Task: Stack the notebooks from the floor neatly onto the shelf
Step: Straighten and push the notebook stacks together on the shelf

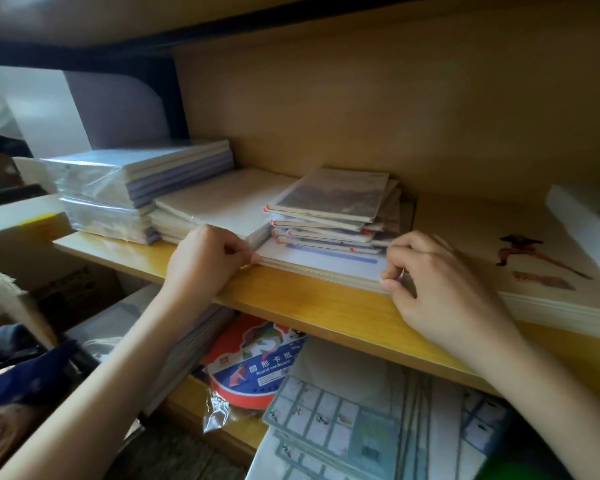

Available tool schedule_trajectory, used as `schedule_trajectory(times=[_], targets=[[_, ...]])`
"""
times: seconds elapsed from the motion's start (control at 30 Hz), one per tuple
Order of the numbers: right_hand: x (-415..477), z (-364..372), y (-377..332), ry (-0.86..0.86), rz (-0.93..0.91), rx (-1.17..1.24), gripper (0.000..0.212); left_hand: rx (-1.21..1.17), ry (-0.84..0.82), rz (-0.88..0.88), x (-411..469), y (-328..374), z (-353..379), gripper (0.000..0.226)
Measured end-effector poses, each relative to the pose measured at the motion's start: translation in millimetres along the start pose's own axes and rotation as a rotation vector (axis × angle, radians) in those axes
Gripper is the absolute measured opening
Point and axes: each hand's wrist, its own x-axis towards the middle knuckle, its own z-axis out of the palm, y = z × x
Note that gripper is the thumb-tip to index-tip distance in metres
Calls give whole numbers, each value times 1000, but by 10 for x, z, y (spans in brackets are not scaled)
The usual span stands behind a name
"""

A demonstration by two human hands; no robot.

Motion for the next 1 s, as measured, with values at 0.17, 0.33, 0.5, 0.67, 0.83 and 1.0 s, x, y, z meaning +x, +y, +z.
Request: schedule_trajectory(times=[0.17, 0.33, 0.5, 0.67, 0.83, 1.0], targets=[[4, -18, -23, -24, 56, 1, 20, 98, 9, -58, -43, 82, 1, 18], [40, -84, -102, -84, 215, 97, 37, 77, 59, 74, -78, 247, -208, 14], [171, -16, -289, 3, 305, -82, 63, -200, -18, 102, 203, 489, -129, 40], [373, 104, -230, -152, 386, -83, 89, -80, -53, 63, 356, 602, 31, 44], [376, 108, -98, -49, 366, 89, 76, 42, -142, 21, 561, 717, 6, 46], [254, 131, -57, 76, 206, 30, 82, 143, -194, 17, 525, 888, 21, 39]])
